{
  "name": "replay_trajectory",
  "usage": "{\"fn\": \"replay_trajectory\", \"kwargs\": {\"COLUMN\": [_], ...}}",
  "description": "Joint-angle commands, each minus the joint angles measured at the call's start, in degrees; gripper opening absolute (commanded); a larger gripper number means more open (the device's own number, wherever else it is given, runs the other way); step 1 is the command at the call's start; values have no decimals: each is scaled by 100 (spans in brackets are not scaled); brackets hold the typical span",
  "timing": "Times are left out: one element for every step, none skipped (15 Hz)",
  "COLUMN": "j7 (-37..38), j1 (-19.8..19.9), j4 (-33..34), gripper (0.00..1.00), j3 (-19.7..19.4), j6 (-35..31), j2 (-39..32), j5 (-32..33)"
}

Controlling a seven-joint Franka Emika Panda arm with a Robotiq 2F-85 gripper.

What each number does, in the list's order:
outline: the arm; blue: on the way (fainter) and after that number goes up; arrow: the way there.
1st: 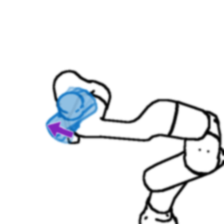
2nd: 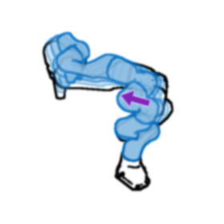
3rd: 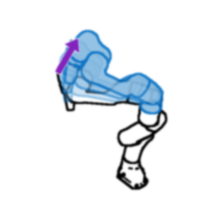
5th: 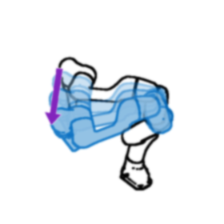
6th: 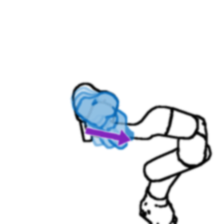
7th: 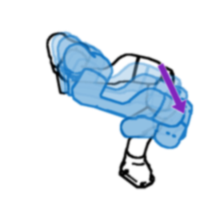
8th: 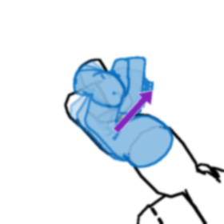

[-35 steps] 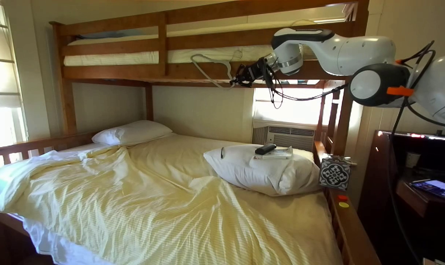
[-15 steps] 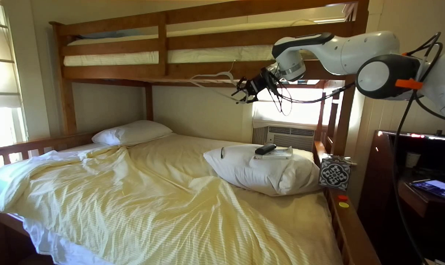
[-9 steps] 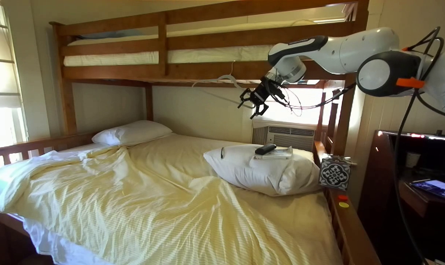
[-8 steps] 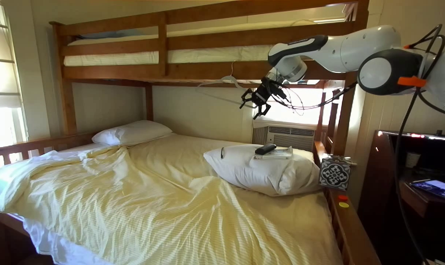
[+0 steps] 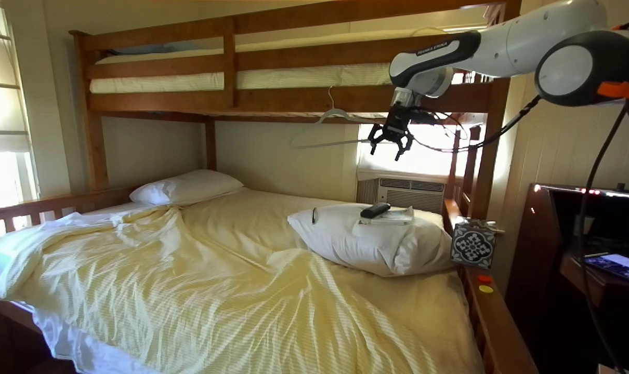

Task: Hang the clothing hanger on the bed

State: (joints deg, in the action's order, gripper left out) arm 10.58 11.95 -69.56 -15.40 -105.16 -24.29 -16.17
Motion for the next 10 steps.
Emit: {"fn": "replay_trajectory", "kwargs": {"j7": [-456,-544,-671,-814,-1004,-1207,-1423,-1617,-1794,-1961], "j1": [-232,-262,-278,-293,-311,-326,-340,-358,-378,-397], "j4": [-595,-646,-699,-708,-727,-736,-704,-692,-699,-712], "gripper": [100,100,100,100,100,100,100,100,100,100], "j3": [-64,-52,-24,3,31,55,70,87,92,94], "j6": [339,416,494,604,714,777,904,907,886,852], "j2": [641,736,831,896,982,1020,1059,1064,1099,1144], "j5": [718,885,994,1069,1124,1145,1193,1261,1314,1345]}}
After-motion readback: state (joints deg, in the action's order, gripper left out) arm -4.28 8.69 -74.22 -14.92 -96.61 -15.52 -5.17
